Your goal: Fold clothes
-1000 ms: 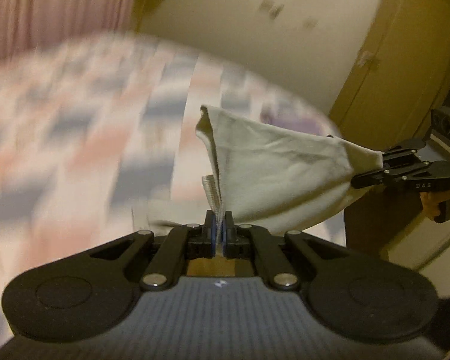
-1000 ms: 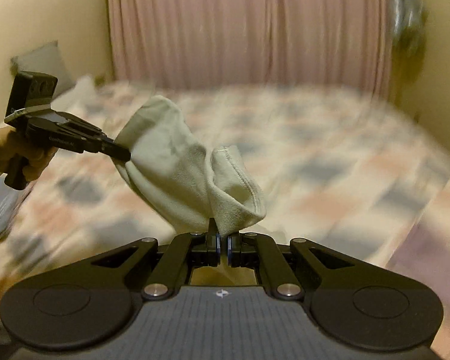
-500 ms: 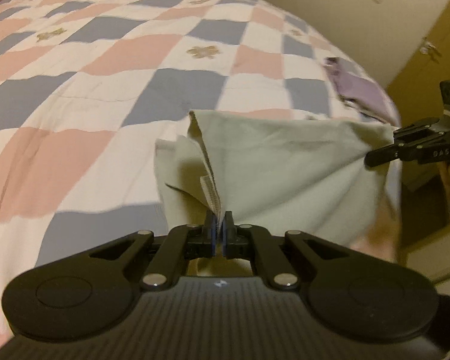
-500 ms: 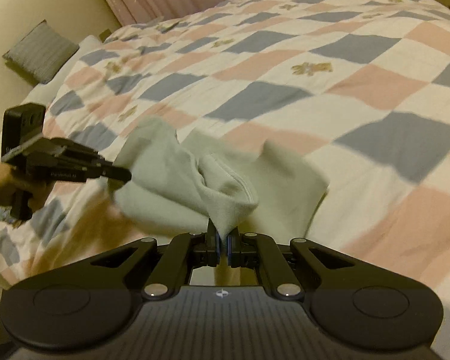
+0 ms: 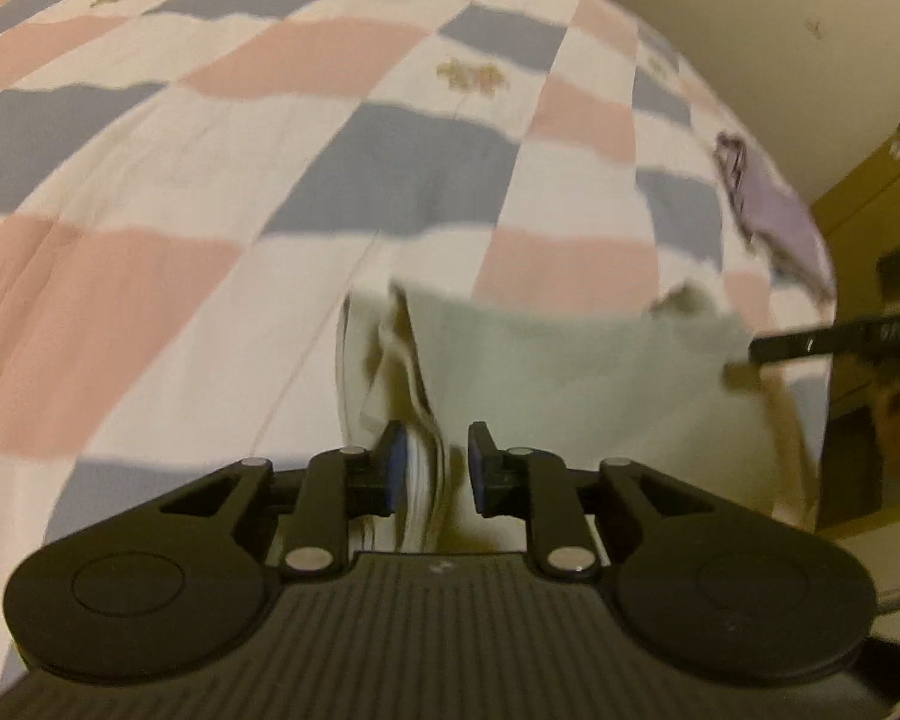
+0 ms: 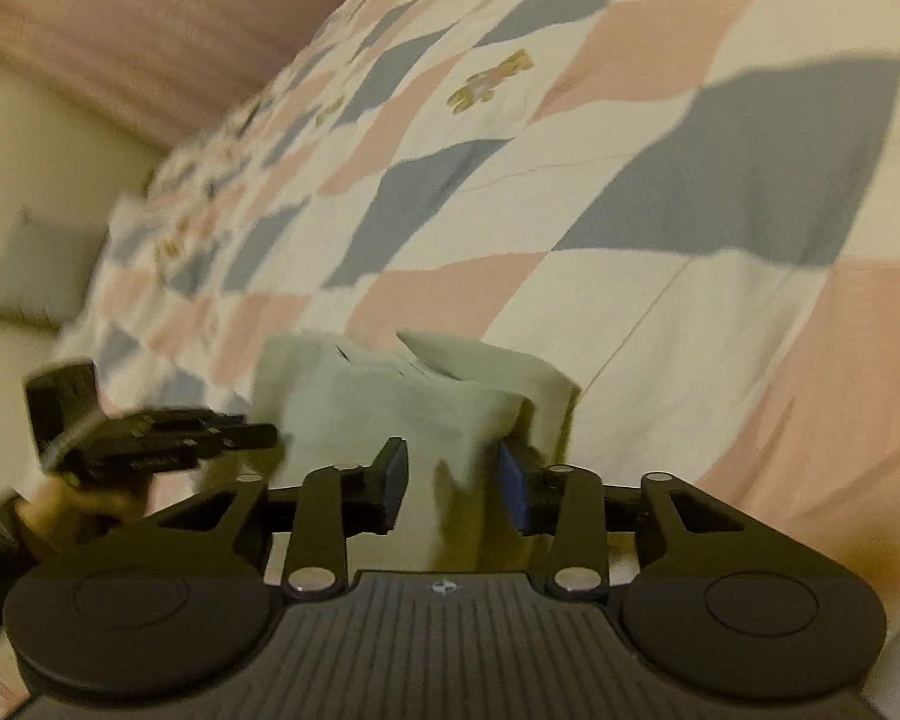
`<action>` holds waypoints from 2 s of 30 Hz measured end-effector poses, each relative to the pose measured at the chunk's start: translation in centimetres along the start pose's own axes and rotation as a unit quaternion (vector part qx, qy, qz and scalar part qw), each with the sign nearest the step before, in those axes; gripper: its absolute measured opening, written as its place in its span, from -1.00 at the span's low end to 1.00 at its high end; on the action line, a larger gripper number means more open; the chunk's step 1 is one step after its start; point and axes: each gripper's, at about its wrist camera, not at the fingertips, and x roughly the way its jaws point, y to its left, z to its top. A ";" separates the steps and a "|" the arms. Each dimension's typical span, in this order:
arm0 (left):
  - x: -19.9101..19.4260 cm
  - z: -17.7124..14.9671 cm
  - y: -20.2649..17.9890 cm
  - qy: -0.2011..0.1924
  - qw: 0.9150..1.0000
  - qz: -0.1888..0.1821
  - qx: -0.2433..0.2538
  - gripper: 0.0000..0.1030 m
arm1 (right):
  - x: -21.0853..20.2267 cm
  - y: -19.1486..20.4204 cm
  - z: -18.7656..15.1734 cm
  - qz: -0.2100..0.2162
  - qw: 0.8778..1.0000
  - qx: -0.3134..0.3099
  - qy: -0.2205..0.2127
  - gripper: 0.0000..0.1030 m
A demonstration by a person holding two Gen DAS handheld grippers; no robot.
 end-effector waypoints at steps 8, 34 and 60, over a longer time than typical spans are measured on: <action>0.5 1.6 0.1 -0.024 0.999 0.001 0.024 -1.00 | 0.3 -0.1 0.0 -0.016 1.000 0.009 -0.018 -0.85; 3.3 1.4 1.9 -0.033 0.999 0.038 0.014 -0.80 | 0.3 -2.2 -0.1 -0.048 0.996 0.026 -0.076 -0.93; 1.1 -7.2 -1.9 -0.121 0.978 0.093 0.145 -0.65 | 0.3 -0.7 -5.1 -0.061 0.979 -0.097 -0.167 -0.64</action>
